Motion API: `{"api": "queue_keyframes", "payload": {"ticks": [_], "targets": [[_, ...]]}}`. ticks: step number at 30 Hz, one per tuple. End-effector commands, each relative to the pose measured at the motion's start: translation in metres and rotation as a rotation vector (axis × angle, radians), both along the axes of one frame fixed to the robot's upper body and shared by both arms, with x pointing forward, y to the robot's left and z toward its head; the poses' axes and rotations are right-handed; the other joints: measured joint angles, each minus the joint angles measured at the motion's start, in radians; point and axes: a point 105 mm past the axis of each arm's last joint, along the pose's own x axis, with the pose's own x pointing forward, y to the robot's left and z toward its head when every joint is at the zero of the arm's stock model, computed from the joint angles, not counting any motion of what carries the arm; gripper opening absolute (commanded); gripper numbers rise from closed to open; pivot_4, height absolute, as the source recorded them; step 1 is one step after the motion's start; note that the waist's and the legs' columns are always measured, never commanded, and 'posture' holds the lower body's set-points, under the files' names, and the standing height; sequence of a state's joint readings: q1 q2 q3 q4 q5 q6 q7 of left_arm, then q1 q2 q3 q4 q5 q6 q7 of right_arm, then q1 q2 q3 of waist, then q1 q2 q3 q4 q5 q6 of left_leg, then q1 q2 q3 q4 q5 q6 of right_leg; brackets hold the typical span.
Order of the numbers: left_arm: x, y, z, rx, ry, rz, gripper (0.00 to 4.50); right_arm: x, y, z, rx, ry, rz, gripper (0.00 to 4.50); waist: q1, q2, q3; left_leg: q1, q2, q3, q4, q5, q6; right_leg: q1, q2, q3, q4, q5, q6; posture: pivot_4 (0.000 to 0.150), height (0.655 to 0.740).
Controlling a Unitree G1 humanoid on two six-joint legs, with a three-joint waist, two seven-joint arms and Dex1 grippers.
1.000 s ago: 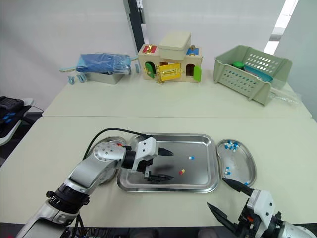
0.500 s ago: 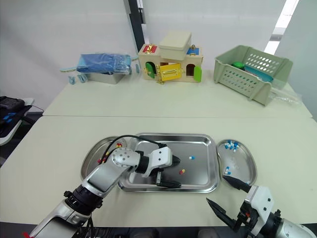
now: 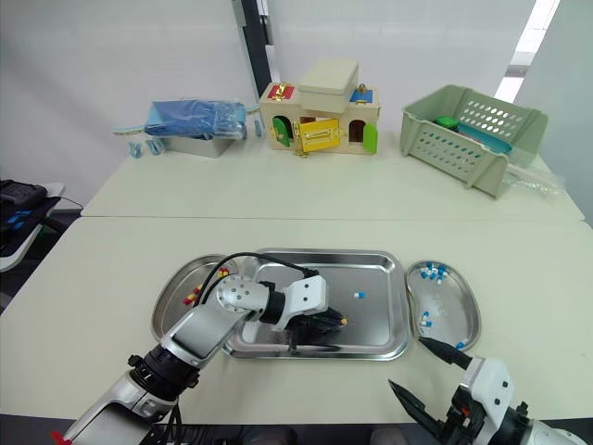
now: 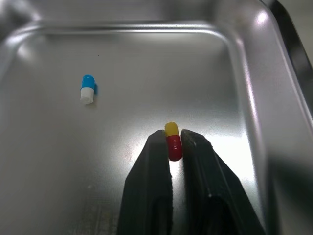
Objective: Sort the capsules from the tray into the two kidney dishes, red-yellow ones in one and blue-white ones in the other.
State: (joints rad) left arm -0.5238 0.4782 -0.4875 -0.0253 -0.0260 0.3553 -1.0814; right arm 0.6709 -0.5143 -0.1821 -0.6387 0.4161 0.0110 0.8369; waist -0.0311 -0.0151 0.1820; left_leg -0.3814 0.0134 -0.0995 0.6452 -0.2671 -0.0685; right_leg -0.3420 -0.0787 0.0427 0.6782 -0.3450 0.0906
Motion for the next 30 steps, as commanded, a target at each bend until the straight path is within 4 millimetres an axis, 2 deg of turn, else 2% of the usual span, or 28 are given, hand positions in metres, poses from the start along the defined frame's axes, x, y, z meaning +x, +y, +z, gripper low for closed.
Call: {"api": "queue_keyframes", "payload": {"ticks": [1,6,9,12,17,22,30], "targets": [[-0.002,-0.001,-0.004,0.02,-0.011,-0.015,0.01,-0.003,0.001,0.005,-0.002,-0.028,0.012,4.5,0.0,0.0,0.0,0.0,0.0,0.0,0.0,0.0,0.0,0.0,0.0,0.0,0.0,0.0,0.0,0.15,0.74],[-0.007,-0.002,-0.001,0.002,-0.004,-0.054,0.01,-0.003,0.001,0.005,-0.003,-0.031,0.018,4.5,0.0,0.0,0.0,0.0,0.0,0.0,0.0,0.0,0.0,0.0,0.0,0.0,0.0,0.0,0.0,0.15,0.74],[-0.012,0.002,0.01,-0.035,0.023,-0.079,0.01,-0.004,0.003,0.006,-0.002,-0.034,0.031,4.5,-0.001,0.0,0.0,0.0,0.0,0.0,0.0,0.0,0.0,0.0,0.0,0.0,0.0,0.0,0.0,0.15,0.74],[-0.005,0.009,0.023,-0.064,0.012,-0.03,0.01,-0.005,0.006,0.007,-0.002,-0.037,0.072,4.5,0.0,0.0,0.0,0.0,0.0,0.0,0.0,0.0,0.0,0.0,0.0,0.0,0.0,0.0,0.0,0.15,0.74],[0.008,0.041,0.045,-0.08,-0.005,0.113,0.01,0.0,0.014,0.015,0.004,-0.07,0.191,4.5,-0.004,0.0,0.0,0.0,0.0,-0.001,0.0,0.0,0.0,0.0,0.0,0.0,0.0,0.0,0.0,0.15,0.74],[0.012,0.078,0.051,-0.032,-0.032,0.262,0.01,-0.003,0.02,0.015,0.019,-0.067,0.31,4.5,0.0,0.0,0.0,0.0,0.0,-0.001,0.0,0.0,0.0,0.0,0.0,-0.001,0.0,0.0,0.0,0.15,0.74],[0.013,0.137,0.062,0.016,-0.077,0.512,0.01,-0.001,0.021,0.003,0.012,-0.077,0.422,4.5,-0.002,0.0,0.0,0.0,0.0,-0.002,0.0,0.0,0.0,0.0,0.0,-0.001,0.0,0.0,0.0,0.15,0.74]]}}
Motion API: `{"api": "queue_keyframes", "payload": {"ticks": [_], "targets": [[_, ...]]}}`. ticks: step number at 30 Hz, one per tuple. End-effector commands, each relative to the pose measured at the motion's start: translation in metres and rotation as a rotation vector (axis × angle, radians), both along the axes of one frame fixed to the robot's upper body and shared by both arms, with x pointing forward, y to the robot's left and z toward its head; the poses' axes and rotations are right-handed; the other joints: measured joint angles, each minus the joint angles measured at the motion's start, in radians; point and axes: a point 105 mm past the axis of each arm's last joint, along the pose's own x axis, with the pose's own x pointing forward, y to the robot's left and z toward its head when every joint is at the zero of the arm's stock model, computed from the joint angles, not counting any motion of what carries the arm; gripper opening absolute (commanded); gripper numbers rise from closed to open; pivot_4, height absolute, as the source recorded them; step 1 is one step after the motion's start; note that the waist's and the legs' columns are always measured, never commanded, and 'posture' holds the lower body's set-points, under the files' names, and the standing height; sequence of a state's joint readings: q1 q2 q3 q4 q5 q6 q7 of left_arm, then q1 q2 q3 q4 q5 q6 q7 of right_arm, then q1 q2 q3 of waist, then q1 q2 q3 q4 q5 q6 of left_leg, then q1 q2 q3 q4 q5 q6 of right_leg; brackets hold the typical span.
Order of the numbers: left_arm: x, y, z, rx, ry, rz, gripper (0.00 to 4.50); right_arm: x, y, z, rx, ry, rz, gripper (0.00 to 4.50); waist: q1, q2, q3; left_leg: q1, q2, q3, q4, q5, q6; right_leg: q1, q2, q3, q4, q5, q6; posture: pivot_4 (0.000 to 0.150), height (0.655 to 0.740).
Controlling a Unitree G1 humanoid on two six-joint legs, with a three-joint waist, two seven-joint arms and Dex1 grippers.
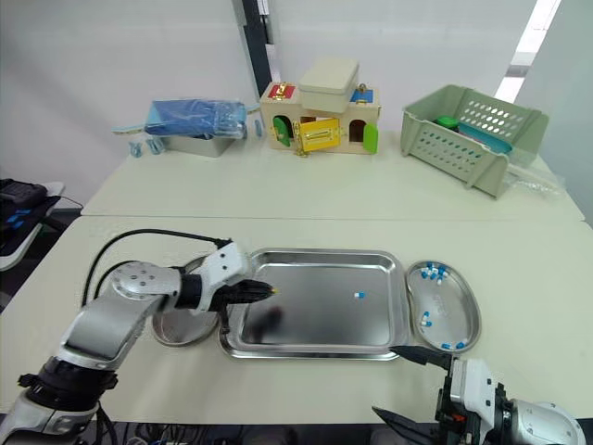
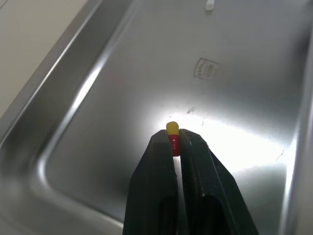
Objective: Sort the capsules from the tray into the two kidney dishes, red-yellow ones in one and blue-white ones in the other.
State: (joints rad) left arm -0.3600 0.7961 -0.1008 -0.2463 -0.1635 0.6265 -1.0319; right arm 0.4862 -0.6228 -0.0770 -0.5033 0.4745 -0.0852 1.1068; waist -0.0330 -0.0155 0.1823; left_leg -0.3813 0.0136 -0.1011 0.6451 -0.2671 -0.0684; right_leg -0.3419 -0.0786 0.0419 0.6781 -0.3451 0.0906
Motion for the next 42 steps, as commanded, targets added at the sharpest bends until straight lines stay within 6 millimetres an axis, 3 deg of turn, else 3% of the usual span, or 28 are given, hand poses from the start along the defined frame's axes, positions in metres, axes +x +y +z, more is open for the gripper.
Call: {"api": "queue_keyframes", "payload": {"ticks": [1,8,12,28,31,42], "targets": [[-0.001,0.019,0.017,-0.004,-0.057,0.083,0.01,0.0,-0.001,0.0,-0.001,-0.029,0.045,4.5,0.001,0.0,0.0,0.0,0.0,0.0,0.0,0.0,0.0,0.0,0.0,0.0,0.0,0.0,0.0,0.15,0.74],[-0.005,0.067,0.027,0.021,-0.081,0.286,0.01,0.006,-0.006,-0.009,-0.008,-0.033,0.062,4.5,0.001,0.0,0.0,0.0,0.0,0.0,0.0,0.0,0.0,0.0,0.0,0.0,0.0,0.0,0.0,0.15,0.74],[-0.009,0.083,0.028,0.024,-0.081,0.356,0.01,0.007,-0.005,-0.012,-0.006,-0.03,0.069,4.5,0.001,0.0,0.0,0.0,0.0,0.0,0.0,0.0,0.0,0.0,0.0,0.0,0.0,0.0,0.0,0.15,0.74],[-0.004,0.095,0.012,0.047,-0.042,0.406,0.01,0.008,-0.007,-0.022,0.014,-0.039,0.032,4.5,0.001,0.0,0.0,0.0,0.0,0.0,0.0,0.0,0.0,0.0,0.0,0.0,0.0,0.0,0.0,0.15,0.74],[-0.005,0.096,0.01,0.061,-0.028,0.399,0.81,0.008,-0.007,-0.022,0.016,-0.042,0.027,4.5,0.001,0.0,0.0,0.0,0.0,0.0,0.0,0.0,0.0,0.0,0.0,0.0,0.0,0.0,0.0,0.15,0.74],[-0.004,0.097,0.008,0.076,-0.035,0.41,4.48,0.007,-0.01,-0.023,0.014,-0.042,0.018,4.5,0.001,0.0,0.0,0.0,0.0,0.0,0.0,0.0,0.0,0.0,0.0,0.0,0.0,0.0,0.0,0.15,0.74]]}}
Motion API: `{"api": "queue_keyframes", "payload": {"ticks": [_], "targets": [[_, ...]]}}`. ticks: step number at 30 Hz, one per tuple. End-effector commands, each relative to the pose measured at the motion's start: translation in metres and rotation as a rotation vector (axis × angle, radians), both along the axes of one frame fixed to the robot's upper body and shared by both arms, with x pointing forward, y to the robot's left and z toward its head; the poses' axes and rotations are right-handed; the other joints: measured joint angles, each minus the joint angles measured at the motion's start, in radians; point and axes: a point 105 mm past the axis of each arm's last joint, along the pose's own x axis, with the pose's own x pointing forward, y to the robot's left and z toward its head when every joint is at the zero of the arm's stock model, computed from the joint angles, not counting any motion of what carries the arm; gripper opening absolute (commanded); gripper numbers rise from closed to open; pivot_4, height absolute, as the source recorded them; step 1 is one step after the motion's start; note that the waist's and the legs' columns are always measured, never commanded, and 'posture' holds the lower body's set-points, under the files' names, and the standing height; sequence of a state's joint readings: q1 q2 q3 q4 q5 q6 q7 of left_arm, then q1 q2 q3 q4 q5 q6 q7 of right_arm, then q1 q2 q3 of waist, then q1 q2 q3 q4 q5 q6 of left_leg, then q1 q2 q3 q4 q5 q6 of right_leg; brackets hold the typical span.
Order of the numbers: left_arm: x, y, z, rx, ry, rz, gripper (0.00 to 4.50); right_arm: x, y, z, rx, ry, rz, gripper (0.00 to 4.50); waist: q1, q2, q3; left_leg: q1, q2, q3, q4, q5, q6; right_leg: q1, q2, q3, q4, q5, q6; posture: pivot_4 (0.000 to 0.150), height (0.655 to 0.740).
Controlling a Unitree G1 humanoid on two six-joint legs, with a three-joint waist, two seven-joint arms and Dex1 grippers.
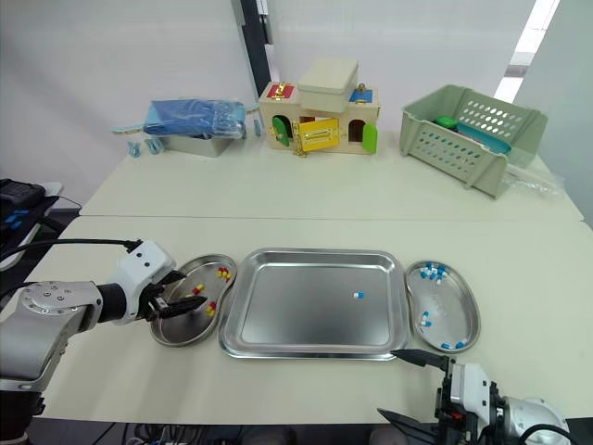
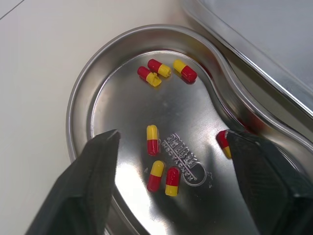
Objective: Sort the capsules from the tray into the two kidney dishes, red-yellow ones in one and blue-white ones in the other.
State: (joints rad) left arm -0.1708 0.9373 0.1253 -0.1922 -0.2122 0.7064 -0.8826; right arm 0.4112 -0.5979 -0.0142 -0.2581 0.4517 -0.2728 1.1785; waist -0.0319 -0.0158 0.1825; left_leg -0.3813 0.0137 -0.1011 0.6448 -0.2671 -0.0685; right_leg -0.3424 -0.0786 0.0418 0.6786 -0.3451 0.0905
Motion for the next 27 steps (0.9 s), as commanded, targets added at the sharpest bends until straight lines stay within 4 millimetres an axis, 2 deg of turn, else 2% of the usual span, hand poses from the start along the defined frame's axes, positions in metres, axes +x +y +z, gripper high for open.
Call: {"api": "queue_keyframes", "payload": {"ticks": [1,7,11,16,21,23,27], "targets": [[0.003,0.002,0.011,0.027,-0.047,-0.005,4.48,-0.001,-0.001,0.004,0.006,-0.025,0.001,4.5,0.0,0.0,0.0,0.0,0.0,0.0,0.0,0.0,0.0,0.0,0.0,0.0,0.0,0.0,0.0,0.15,0.74],[0.002,0.002,0.011,0.021,-0.041,-0.011,4.48,-0.001,-0.003,0.004,0.001,-0.023,-0.002,4.5,0.0,0.0,0.0,0.0,0.0,0.0,0.0,0.0,0.0,0.0,0.0,0.0,0.0,0.0,0.0,0.15,0.74],[0.001,0.003,0.016,-0.004,-0.052,-0.005,4.48,0.0,-0.012,0.01,-0.03,-0.014,-0.013,4.5,0.0,0.0,0.0,0.0,0.0,0.0,0.0,0.0,0.0,0.0,0.0,0.0,0.0,0.0,0.0,0.15,0.74],[-0.004,0.023,0.035,-0.073,-0.112,0.06,4.48,0.013,-0.039,0.032,-0.068,0.021,-0.131,4.5,-0.001,0.0,0.0,0.0,0.0,0.0,0.0,0.0,0.0,0.0,0.0,0.0,0.0,0.0,0.0,0.15,0.74],[-0.022,0.063,0.042,-0.079,-0.103,0.155,4.48,0.031,-0.085,0.055,-0.224,0.075,-0.27,4.5,-0.003,0.001,0.0,0.001,0.0,0.002,0.0,0.0,0.0,0.0,0.0,0.002,0.0,0.0,0.0,0.15,0.74],[-0.028,0.089,0.044,-0.056,-0.1,0.223,4.48,0.036,-0.103,0.066,-0.247,0.101,-0.337,4.5,0.0,0.0,0.0,0.0,0.0,0.001,-0.001,0.0,0.0,-0.001,0.0,0.001,0.0,0.0,0.0,0.15,0.74],[-0.036,0.129,0.045,0.003,-0.099,0.331,4.48,0.045,-0.135,0.069,-0.309,0.16,-0.457,4.5,0.0,-0.002,0.001,0.0,0.0,0.001,-0.001,0.0,0.0,0.0,0.0,0.0,0.0,0.0,-0.001,0.15,0.74]]}}
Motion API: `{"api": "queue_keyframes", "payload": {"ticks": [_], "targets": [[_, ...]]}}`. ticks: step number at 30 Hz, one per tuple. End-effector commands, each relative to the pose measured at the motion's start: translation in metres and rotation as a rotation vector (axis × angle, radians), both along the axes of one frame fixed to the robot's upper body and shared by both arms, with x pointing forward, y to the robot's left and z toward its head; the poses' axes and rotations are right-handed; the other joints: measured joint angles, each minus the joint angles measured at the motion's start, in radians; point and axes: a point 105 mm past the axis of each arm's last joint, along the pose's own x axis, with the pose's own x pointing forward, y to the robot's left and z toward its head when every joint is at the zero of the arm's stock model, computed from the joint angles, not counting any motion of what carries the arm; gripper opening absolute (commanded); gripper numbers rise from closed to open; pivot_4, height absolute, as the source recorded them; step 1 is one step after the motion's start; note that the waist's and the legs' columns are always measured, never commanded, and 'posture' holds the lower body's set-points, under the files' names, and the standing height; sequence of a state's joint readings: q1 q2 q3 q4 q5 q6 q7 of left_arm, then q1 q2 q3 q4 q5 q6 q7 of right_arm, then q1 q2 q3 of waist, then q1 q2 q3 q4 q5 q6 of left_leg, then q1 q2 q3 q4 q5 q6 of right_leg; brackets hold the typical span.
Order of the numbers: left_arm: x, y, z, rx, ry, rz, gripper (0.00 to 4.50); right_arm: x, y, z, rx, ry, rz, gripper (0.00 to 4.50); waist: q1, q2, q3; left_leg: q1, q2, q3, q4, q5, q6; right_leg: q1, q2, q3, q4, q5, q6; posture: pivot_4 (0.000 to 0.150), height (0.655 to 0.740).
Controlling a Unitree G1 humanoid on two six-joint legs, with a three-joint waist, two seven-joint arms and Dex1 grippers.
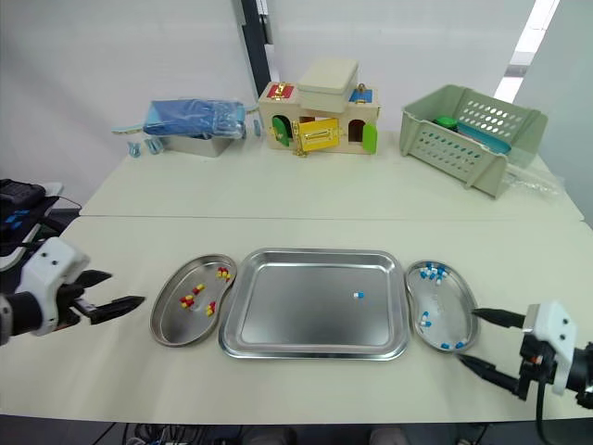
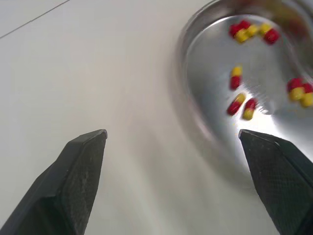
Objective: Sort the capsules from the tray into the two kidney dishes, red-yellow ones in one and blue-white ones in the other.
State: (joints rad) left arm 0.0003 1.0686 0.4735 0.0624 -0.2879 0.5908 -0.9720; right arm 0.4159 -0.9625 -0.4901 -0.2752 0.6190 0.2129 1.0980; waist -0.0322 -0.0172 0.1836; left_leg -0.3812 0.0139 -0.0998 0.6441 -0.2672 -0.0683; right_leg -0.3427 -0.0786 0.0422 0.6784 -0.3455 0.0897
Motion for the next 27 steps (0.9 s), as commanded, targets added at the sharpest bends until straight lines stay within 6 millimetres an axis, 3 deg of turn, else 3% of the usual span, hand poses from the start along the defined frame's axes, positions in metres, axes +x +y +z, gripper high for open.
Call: {"api": "queue_keyframes", "payload": {"ticks": [1,6,12,18,23,27], "targets": [[-0.005,0.033,0.014,0.071,-0.043,0.079,4.48,0.007,-0.026,0.003,-0.041,0.036,-0.107,4.5,0.0,0.0,0.0,0.0,0.0,0.0,0.0,0.0,0.0,0.0,0.0,0.0,0.0,0.0,0.0,0.15,0.74],[-0.009,0.056,0.012,0.096,-0.047,0.137,4.48,0.014,-0.05,-0.009,-0.119,0.14,-0.189,4.5,-0.001,0.0,0.0,0.0,0.0,0.001,0.0,0.0,0.0,-0.001,0.0,0.0,0.0,0.0,0.0,0.15,0.74],[-0.012,0.059,0.005,0.094,-0.042,0.14,4.48,0.017,-0.058,-0.012,-0.129,0.204,-0.23,4.5,-0.002,0.0,0.0,-0.001,0.0,0.001,0.0,0.0,0.0,-0.001,0.0,0.0,0.001,0.0,0.0,0.15,0.74],[-0.017,0.053,-0.007,0.071,-0.032,0.132,4.48,0.025,-0.061,-0.002,-0.144,0.167,-0.246,4.5,-0.003,0.0,0.0,-0.001,0.0,0.001,0.0,0.0,0.0,-0.002,0.0,0.001,0.001,0.0,0.0,0.15,0.74],[-0.021,0.023,-0.001,0.015,-0.147,0.001,4.48,0.025,-0.065,0.003,-0.161,0.15,-0.237,4.5,-0.003,0.0,0.0,-0.001,0.001,0.002,0.0,0.0,0.0,-0.003,0.0,0.001,0.001,0.0,0.0,0.15,0.74],[-0.037,-0.03,0.013,-0.049,-0.271,-0.232,4.48,0.026,-0.065,0.014,-0.144,0.136,-0.204,4.5,-0.001,-0.001,0.001,-0.002,0.001,0.003,0.0,0.0,0.0,-0.002,-0.001,0.001,0.0,0.0,0.0,0.15,0.74]]}}
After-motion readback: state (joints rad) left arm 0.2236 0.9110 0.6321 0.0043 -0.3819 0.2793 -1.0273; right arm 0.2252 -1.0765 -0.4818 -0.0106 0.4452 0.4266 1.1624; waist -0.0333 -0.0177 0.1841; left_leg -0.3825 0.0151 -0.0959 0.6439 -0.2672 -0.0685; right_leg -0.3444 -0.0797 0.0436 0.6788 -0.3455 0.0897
